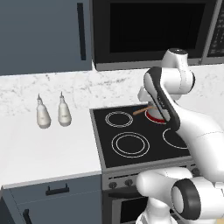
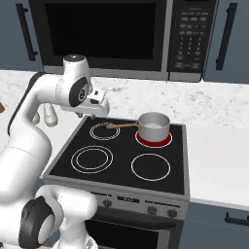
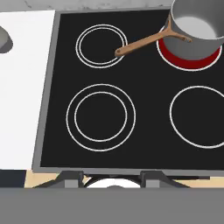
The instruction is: Turn off the rear right burner of the stove.
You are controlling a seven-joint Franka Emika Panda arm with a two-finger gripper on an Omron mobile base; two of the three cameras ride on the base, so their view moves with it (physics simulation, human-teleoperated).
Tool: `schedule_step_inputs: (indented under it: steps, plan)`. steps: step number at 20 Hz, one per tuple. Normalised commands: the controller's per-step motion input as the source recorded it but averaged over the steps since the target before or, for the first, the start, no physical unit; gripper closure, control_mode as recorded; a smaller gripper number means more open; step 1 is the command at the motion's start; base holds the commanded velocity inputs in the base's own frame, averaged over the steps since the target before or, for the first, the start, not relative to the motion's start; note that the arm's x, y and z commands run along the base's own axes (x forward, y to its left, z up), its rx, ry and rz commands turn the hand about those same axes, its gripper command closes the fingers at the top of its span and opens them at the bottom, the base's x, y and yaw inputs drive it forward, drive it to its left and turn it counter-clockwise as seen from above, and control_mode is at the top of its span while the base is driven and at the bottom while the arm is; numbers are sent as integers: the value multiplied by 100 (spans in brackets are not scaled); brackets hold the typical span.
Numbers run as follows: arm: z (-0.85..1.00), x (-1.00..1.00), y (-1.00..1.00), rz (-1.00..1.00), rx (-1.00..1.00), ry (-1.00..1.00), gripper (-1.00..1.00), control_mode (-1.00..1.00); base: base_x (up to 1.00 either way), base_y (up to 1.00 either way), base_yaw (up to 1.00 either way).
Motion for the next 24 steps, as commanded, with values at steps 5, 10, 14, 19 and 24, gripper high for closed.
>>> schedule_step_inputs:
  steps: [5, 10, 14, 19, 24]
  plan:
    - [0, -25, -4, 0, 1, -15, -100, -100, 0, 0, 0]
    - [0, -23, -8, 0, 1, -12, -100, -100, 0, 0, 0]
    - [0, 0, 0, 0, 0, 0, -100, 100, 0, -2, 0]
    - [0, 0, 0, 0, 0, 0, -100, 100, 0, -53, 0]
    - [0, 0, 0, 0, 0, 0, -100, 100, 4, -75, 0]
